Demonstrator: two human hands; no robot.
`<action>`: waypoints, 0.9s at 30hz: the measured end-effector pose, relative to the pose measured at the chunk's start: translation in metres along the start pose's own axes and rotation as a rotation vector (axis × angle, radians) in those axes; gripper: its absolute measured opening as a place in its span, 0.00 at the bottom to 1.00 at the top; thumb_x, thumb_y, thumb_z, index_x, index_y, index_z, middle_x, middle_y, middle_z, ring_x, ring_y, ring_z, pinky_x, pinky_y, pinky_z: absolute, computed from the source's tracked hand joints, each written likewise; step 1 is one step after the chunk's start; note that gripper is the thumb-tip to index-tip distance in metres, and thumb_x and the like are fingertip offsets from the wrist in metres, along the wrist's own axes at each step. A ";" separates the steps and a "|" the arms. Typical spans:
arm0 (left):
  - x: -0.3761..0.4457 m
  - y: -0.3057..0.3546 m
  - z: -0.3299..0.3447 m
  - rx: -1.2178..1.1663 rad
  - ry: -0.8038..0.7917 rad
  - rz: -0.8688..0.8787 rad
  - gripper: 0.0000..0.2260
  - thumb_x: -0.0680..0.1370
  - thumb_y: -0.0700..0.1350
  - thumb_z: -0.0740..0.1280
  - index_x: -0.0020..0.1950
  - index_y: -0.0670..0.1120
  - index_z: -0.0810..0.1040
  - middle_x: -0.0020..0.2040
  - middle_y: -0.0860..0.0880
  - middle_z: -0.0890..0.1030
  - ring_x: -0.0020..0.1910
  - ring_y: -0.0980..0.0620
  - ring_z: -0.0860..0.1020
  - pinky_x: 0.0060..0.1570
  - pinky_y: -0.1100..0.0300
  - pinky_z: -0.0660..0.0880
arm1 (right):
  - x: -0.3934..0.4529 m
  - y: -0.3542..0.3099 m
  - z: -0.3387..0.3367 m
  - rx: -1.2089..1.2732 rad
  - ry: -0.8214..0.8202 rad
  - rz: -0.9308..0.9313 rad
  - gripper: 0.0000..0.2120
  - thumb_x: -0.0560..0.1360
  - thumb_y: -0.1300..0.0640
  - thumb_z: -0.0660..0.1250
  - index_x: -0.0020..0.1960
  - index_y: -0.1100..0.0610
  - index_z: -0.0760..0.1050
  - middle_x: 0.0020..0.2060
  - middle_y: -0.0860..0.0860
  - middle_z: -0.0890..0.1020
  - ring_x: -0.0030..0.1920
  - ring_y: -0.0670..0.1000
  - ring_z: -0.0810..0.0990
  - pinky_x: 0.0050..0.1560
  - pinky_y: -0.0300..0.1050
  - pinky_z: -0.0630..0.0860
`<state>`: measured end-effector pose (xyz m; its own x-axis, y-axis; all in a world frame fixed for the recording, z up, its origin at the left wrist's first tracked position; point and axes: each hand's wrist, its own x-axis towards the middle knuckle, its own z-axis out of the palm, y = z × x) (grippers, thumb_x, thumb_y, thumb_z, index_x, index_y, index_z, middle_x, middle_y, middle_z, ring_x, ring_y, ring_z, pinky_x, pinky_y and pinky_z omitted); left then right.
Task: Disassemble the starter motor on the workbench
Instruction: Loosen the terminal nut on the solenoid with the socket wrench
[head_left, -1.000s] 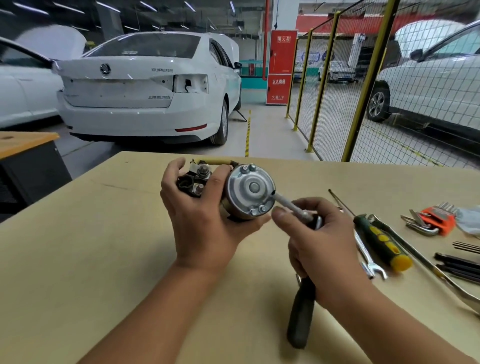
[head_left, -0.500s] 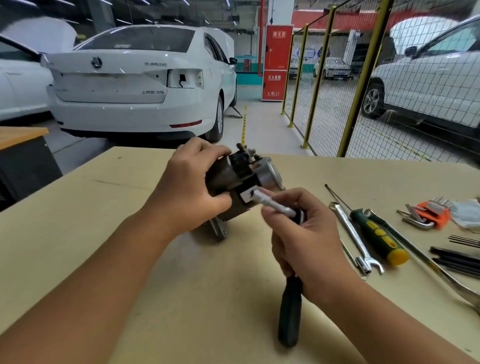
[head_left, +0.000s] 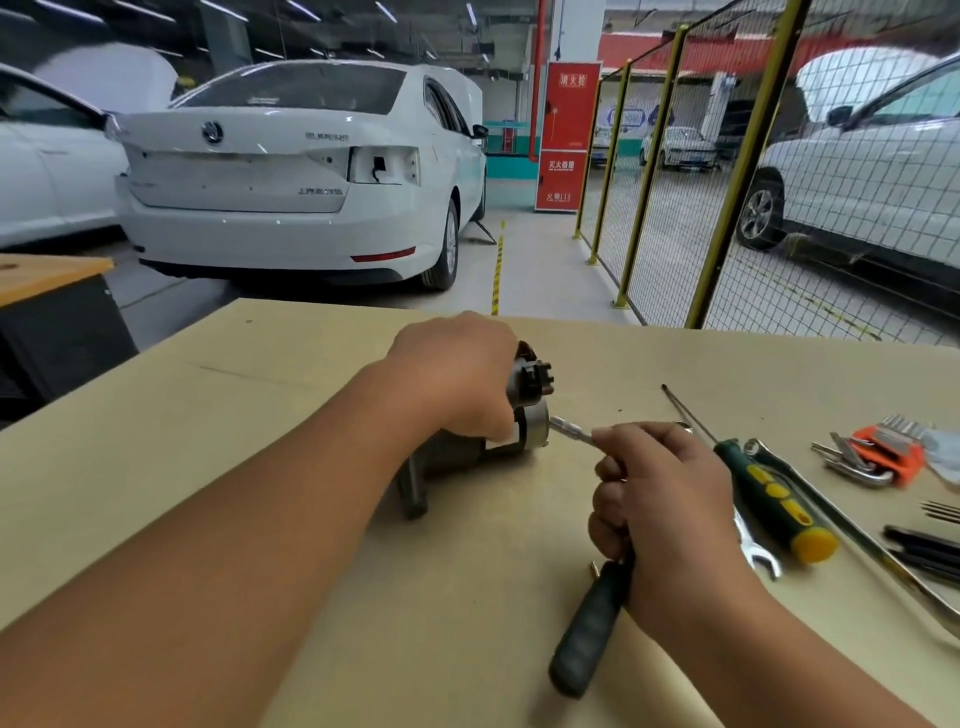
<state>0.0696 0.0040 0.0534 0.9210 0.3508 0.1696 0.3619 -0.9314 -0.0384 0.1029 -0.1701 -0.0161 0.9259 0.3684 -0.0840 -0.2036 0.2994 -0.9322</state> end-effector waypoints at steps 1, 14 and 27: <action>0.000 -0.002 0.002 -0.032 0.002 0.007 0.14 0.68 0.53 0.74 0.47 0.54 0.72 0.43 0.52 0.74 0.40 0.51 0.75 0.34 0.57 0.69 | 0.000 0.000 -0.002 -0.005 -0.006 0.001 0.04 0.75 0.64 0.69 0.45 0.58 0.75 0.25 0.49 0.72 0.20 0.47 0.61 0.22 0.37 0.61; -0.067 -0.048 0.027 -0.644 0.686 0.063 0.14 0.66 0.42 0.78 0.46 0.46 0.77 0.42 0.51 0.78 0.41 0.49 0.76 0.41 0.53 0.75 | 0.006 -0.007 -0.006 -0.158 -0.079 -0.298 0.05 0.76 0.59 0.73 0.43 0.57 0.78 0.23 0.53 0.69 0.20 0.50 0.64 0.23 0.39 0.63; -0.116 -0.067 0.055 -0.958 0.713 0.098 0.23 0.64 0.52 0.80 0.53 0.46 0.75 0.45 0.46 0.80 0.43 0.44 0.80 0.43 0.47 0.78 | -0.024 -0.018 0.019 -0.483 -0.199 -0.779 0.10 0.72 0.58 0.78 0.38 0.50 0.77 0.29 0.48 0.78 0.28 0.51 0.74 0.32 0.44 0.70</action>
<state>-0.0534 0.0312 -0.0179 0.5414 0.4238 0.7262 -0.2390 -0.7505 0.6162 0.0782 -0.1674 0.0099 0.6651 0.3753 0.6456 0.6463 0.1438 -0.7494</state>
